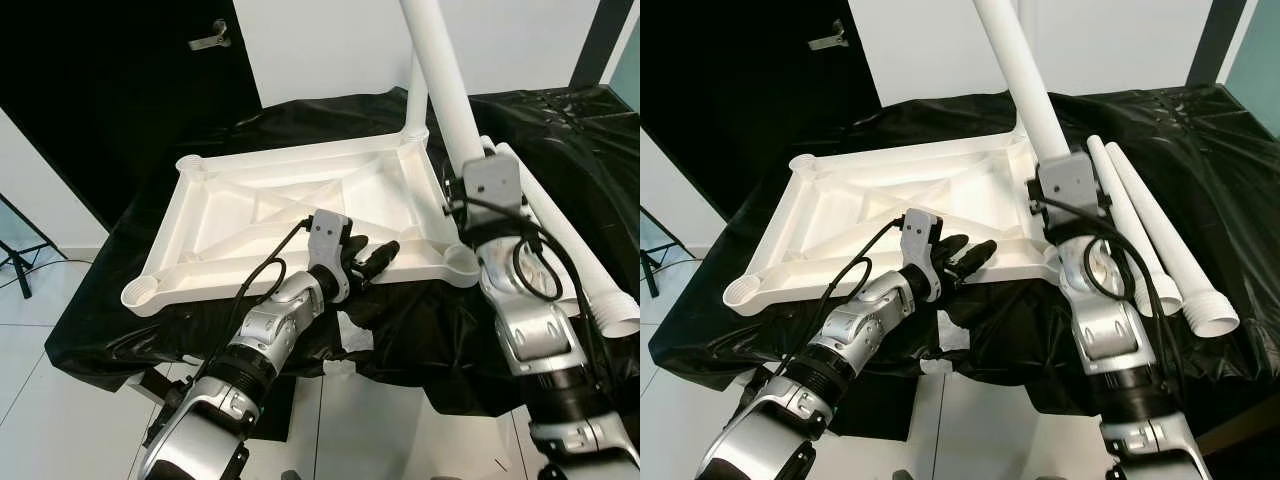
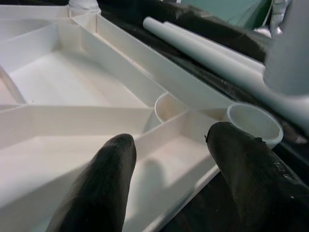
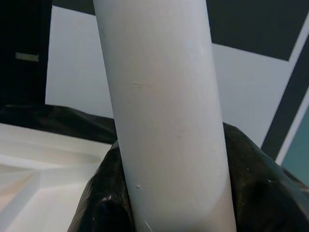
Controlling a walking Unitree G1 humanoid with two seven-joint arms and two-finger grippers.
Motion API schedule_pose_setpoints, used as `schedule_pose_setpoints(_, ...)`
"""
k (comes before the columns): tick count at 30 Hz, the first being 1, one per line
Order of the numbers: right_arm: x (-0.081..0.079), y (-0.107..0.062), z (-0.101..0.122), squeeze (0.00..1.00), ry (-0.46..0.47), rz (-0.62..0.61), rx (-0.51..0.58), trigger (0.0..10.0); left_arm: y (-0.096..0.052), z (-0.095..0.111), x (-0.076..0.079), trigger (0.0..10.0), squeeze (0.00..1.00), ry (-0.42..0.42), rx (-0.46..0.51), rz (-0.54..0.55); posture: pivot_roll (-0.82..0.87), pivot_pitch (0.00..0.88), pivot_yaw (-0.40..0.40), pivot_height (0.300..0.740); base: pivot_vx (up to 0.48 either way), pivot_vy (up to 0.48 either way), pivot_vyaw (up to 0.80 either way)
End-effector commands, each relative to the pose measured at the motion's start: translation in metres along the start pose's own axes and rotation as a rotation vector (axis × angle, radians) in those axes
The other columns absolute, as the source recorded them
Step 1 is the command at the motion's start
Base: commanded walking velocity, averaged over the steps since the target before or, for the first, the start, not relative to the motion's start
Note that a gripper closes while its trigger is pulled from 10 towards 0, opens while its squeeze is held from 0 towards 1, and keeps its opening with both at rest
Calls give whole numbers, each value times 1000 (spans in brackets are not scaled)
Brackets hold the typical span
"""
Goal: Building children table
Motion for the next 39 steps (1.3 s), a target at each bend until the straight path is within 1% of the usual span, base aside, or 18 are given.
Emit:
schedule_pose_setpoints(1,-7,5,3,0,0,21,19,10000,-8,-12,30,10000,0,28,-115,-538,-205,0,117,740,0,0,0)
schedule_pose_setpoints(5,-12,5,3,0,6,32,21,10000,-5,-16,29,10000,0,42,-129,-521,-199,0,113,740,0,0,0)
schedule_pose_setpoints(7,-19,1,2,0,20,50,15,10000,-1,-21,28,10000,0,62,-154,-483,-199,0,112,740,0,0,0)
schedule_pose_setpoints(10,-21,-1,1,0,27,56,10,10000,0,-24,27,10000,0,76,-171,-471,-199,0,112,740,0,0,0)
schedule_pose_setpoints(11,-24,-4,-1,0,33,58,3,10000,0,-29,25,10000,0,104,-205,-450,-203,0,114,740,0,0,0)
schedule_pose_setpoints(12,-24,-4,-1,0,33,58,3,10000,0,-29,25,10000,0,104,-205,-450,-203,0,114,740,0,0,0)
schedule_pose_setpoints(13,-25,-7,-3,0,41,60,-6,10000,0,-36,22,10000,0,138,-246,-415,-206,0,116,740,0,0,0)
schedule_pose_setpoints(14,-25,-7,-3,0,41,60,-6,10000,0,-36,22,10000,0,138,-246,-415,-206,0,116,740,0,0,0)
schedule_pose_setpoints(15,-27,-10,-5,0,51,58,-16,10000,0,-42,20,10000,0,172,-287,-389,-207,0,117,740,0,0,0)
schedule_pose_setpoints(16,-27,-10,-5,0,51,58,-16,10000,0,-42,20,10000,0,172,-287,-389,-207,0,117,740,0,0,0)
schedule_pose_setpoints(17,-27,-13,-8,0,60,54,-28,10000,0,-48,19,10000,0,201,-320,-386,-208,0,119,740,0,0,0)
schedule_pose_setpoints(18,-27,-13,-8,0,60,54,-28,10000,0,-48,19,10000,0,201,-320,-386,-208,0,119,740,0,0,0)
schedule_pose_setpoints(20,-26,-19,-16,0,66,42,-52,10000,-2,-50,25,10000,0,205,-340,-453,-211,0,125,740,0,0,0)
schedule_pose_setpoints(21,-26,-19,-16,0,66,42,-52,10000,-2,-50,25,10000,0,205,-340,-453,-211,0,125,740,0,0,0)
schedule_pose_setpoints(23,-24,-23,-21,0,62,33,-67,10000,-3,-50,28,10000,0,204,-349,-500,-211,0,129,740,0,0,0)
schedule_pose_setpoints(28,-21,-26,-25,0,55,23,-78,10000,-2,-54,24,10000,0,245,-386,-489,-213,0,130,740,0,0,0)
schedule_pose_setpoints(31,-20,-26,-26,0,47,21,-78,10000,-1,-56,24,10000,0,255,-403,-496,-213,0,131,740,0,0,0)
schedule_pose_setpoints(39,-21,-23,-26,0,36,26,-64,10000,-3,-62,27,10000,0,255,-450,-544,-209,0,130,740,0,0,0)
Point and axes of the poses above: a point about 5 cm out from each wrist's last joint towards the gripper, its own y axis pointing out of the wrist towards the gripper, its own z axis along the axis of the wrist's last joint, x = y × z, the point moved 1 cm from there along y, pointing out of the wrist towards the gripper, and after that the axes turned 7 degrees about -y, right-handed, at the moved point
